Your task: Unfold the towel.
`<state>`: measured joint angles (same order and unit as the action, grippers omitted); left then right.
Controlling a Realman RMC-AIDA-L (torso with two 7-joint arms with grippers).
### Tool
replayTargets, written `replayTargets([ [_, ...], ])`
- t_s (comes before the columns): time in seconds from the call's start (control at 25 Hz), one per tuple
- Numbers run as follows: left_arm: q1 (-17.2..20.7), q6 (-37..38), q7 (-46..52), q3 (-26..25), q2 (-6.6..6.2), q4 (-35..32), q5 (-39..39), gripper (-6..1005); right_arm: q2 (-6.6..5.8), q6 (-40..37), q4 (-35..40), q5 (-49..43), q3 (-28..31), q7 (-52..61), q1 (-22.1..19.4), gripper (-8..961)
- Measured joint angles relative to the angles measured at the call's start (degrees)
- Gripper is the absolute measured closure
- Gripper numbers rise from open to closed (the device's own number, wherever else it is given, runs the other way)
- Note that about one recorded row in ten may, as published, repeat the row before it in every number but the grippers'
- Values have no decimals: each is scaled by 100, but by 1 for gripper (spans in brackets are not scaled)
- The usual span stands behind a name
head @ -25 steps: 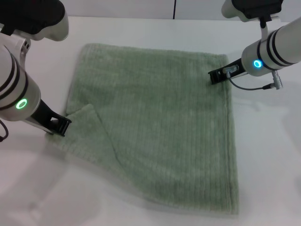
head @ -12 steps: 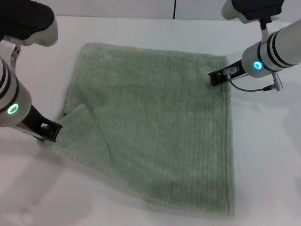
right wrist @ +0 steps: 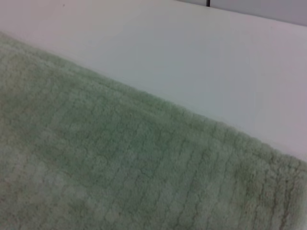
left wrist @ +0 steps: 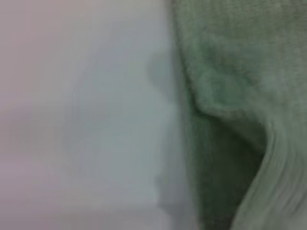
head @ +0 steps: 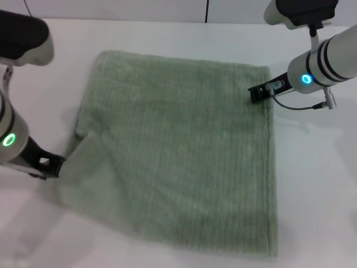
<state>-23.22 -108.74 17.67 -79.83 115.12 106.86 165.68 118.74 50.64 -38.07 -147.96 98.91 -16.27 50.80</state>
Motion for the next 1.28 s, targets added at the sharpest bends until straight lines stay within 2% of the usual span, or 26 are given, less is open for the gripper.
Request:
replayTargets([
  [0.2, 80, 87, 93, 7, -101, -57, 2, 973, 0, 10, 0, -3, -3, -8, 0, 934],
  [0.28, 81, 118, 99, 7, -136, -58, 4, 903, 0, 9, -32, -5, -4, -15, -3, 934],
  [0.36, 58, 409, 38, 31, -290, -28, 7, 832, 0, 7, -126, -6, -4, -34, -24, 934],
  [0.44, 54, 485, 12, 34, -308, -24, 6, 759, -2, 3, -424, -6, -4, -102, -124, 934],
  [0.48, -13, 1141, -285, -1, -460, -33, 13, 721, -2, 4, -638, -9, -2, -145, -194, 934],
  [0.52, -54, 1489, -465, -51, -525, -66, 16, 683, -4, -1, -900, -12, 4, -180, -273, 934],
  [0.6, -126, 2170, -831, -186, -637, -141, 25, 606, -3, -67, -1562, -24, 37, -236, -505, 934],
  [0.68, -138, 3132, -1389, -440, -664, -202, 25, 564, 0, -261, -2340, -29, 65, -265, -834, 933],
  [0.72, -102, 3718, -1764, -617, -611, -216, 26, 559, 2, -398, -2690, -29, 64, -266, -999, 933],
  [0.8, 57, 4865, -2596, -1009, -353, -254, 20, 550, 10, -662, -3390, -30, 30, -266, -1403, 933],
  [0.84, 190, 5718, -3221, -1265, -88, -310, 11, 546, 11, -799, -3682, -20, 7, -274, -1575, 933],
  [0.92, 516, 7244, -4127, -1525, 277, -518, 0, 545, 26, -1110, -4226, 11, -111, -297, -1951, 933],
  [1.0, 767, 8830, -4647, -1440, 369, -923, -6, 544, 19, -1644, -4775, 58, -435, -338, -2482, 933],
  [1.12, 1003, 11051, -4619, -1217, 343, -1880, -70, 540, 40, -2840, -5432, 79, -1071, -721, -3482, 933],
  [1.2, 1072, 12353, -4192, -1100, 342, -2719, -107, 537, 46, -4489, -5494, 128, -1805, -1100, -4274, 932],
  [1.28, 1072, 13754, -3889, -901, 351, -3725, -126, 534, 52, -6175, -5122, 41, -2452, -1178, -4815, 932],
])
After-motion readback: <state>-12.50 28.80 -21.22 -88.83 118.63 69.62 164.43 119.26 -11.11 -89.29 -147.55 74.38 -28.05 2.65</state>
